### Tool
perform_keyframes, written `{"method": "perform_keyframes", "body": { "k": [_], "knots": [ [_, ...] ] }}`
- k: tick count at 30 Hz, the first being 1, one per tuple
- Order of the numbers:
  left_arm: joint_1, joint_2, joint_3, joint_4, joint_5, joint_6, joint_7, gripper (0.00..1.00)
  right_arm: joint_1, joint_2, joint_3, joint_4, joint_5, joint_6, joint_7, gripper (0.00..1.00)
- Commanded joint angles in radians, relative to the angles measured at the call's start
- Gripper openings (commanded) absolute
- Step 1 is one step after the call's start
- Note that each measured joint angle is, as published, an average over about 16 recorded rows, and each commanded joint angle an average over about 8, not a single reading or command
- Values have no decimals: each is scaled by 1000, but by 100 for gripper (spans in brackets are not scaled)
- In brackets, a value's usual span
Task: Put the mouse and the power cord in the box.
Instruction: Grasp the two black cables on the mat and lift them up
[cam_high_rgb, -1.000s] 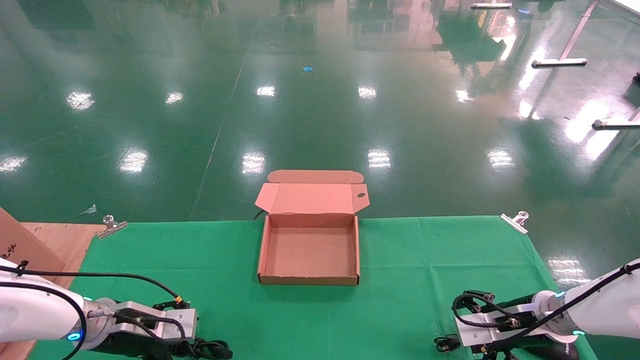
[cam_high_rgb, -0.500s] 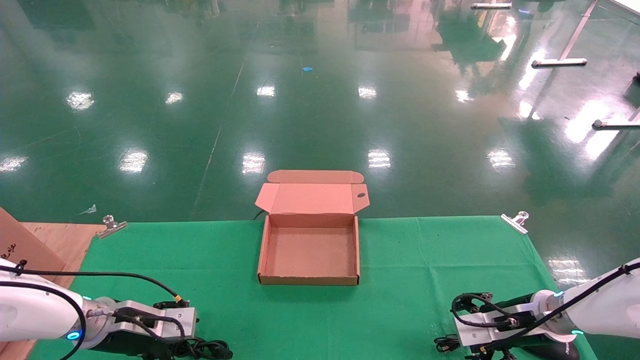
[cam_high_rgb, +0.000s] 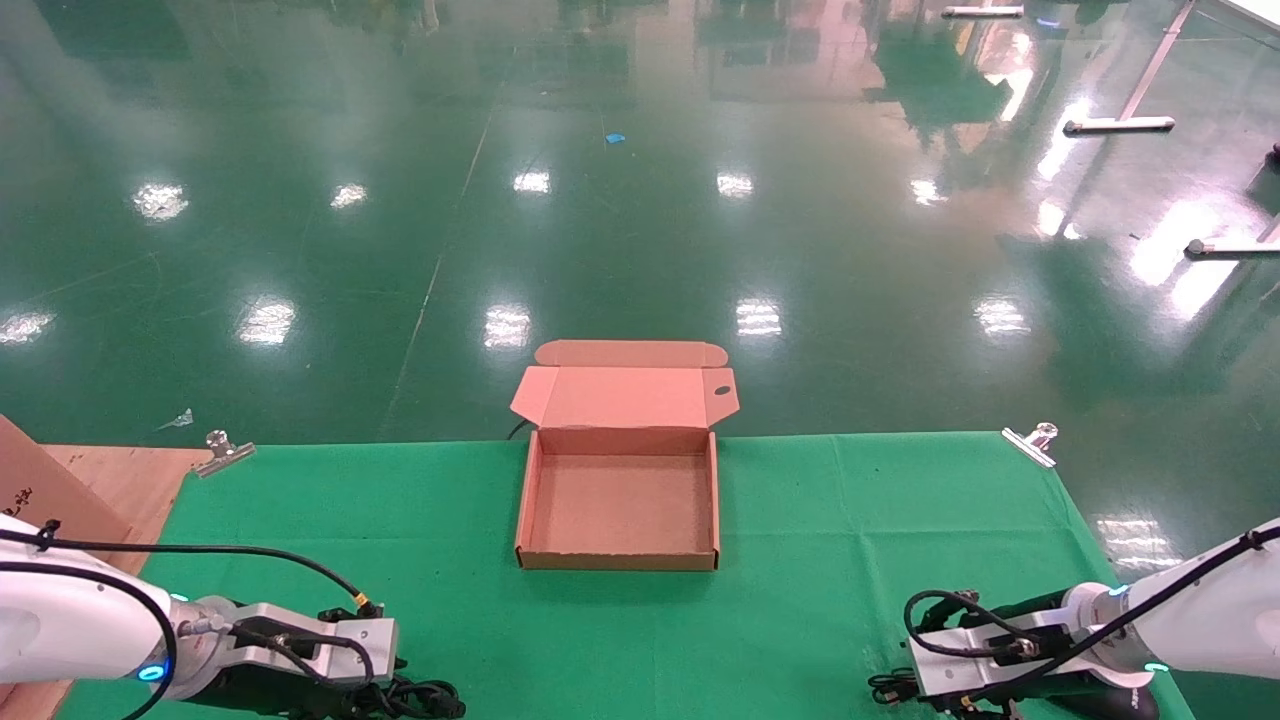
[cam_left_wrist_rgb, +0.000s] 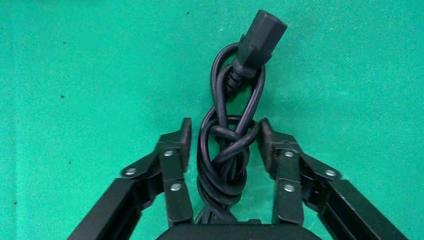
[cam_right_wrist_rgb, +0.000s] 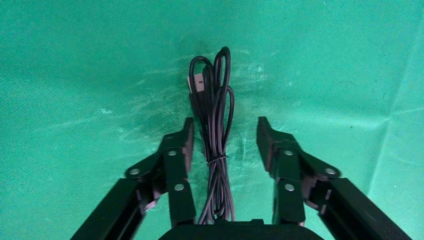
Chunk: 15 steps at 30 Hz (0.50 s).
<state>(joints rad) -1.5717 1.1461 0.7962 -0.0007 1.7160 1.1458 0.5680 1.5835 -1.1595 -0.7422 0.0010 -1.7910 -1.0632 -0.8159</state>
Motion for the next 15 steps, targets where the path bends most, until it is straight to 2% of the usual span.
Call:
{"method": "perform_keyframes", "body": {
  "k": [1, 15],
  "knots": [
    [0, 1, 0, 0, 0, 1, 0, 0, 0, 0, 0, 0, 0, -2, -1, 0],
    [1, -2, -1, -1, -1, 23, 8, 0, 1, 1, 3, -1, 4, -13, -2, 0]
  ]
}}
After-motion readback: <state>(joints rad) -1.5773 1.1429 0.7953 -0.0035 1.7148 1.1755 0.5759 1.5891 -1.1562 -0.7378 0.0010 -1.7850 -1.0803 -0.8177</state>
